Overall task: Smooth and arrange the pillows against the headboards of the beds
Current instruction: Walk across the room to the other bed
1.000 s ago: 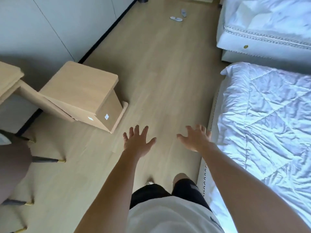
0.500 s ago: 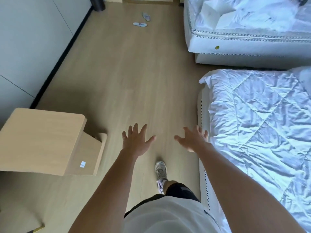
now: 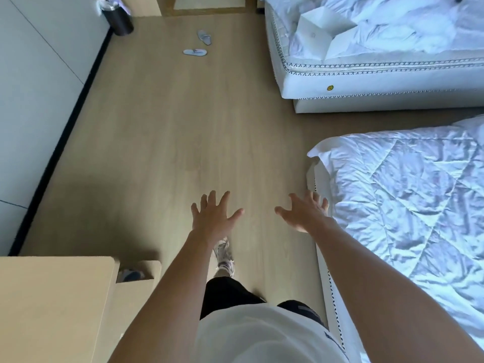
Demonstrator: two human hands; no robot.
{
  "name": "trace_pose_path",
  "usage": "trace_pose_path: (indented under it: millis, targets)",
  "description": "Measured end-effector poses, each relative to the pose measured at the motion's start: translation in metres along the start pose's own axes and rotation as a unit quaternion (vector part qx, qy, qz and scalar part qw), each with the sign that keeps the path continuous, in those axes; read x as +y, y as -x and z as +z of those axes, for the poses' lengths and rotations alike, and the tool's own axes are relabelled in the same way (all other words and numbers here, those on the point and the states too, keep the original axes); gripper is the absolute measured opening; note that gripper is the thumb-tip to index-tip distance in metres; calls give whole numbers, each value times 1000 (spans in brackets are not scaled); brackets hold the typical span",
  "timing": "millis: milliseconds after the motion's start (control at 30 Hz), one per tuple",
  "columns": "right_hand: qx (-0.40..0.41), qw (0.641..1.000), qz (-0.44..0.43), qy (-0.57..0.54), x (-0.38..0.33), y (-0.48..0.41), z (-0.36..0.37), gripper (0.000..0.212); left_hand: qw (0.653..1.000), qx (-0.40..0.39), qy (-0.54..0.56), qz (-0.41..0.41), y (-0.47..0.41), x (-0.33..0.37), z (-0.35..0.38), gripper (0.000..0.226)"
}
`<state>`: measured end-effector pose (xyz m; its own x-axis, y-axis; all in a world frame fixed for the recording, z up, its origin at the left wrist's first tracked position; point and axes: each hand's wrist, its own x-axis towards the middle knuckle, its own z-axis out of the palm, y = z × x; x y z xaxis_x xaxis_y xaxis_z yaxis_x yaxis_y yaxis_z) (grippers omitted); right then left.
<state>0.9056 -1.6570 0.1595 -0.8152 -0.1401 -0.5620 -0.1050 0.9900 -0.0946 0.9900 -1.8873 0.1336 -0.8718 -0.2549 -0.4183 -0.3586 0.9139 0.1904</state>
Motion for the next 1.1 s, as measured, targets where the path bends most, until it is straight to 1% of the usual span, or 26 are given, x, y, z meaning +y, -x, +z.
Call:
trace_pose_path:
  millis: [167,400,533,767,900,1100]
  targets:
    - [13,999,35,-7,-29,-80,-48,74,999,-3,-7,31,-99,-6,-48,78]
    - [12,994,89,-69,-88,-172,-113,74,996,-17,-35,74,-238,-14,-127,79]
    - [16,989,111,-93,-100,-217,-150,75,993,-27,-62,102,-306,-2,-164,79]
    - [19,977,170,-126,-65,-293,-197,73,980,-42,-95,169,-417,59,-198,80]
    - [15,968,203,-146,-27,-350,-224,71,974,-40,-104,197,-485,116,-209,79]
    - [31,949,244,-197,35,-437,-280,75,959,-44,-132,248,-583,218,-234,78]
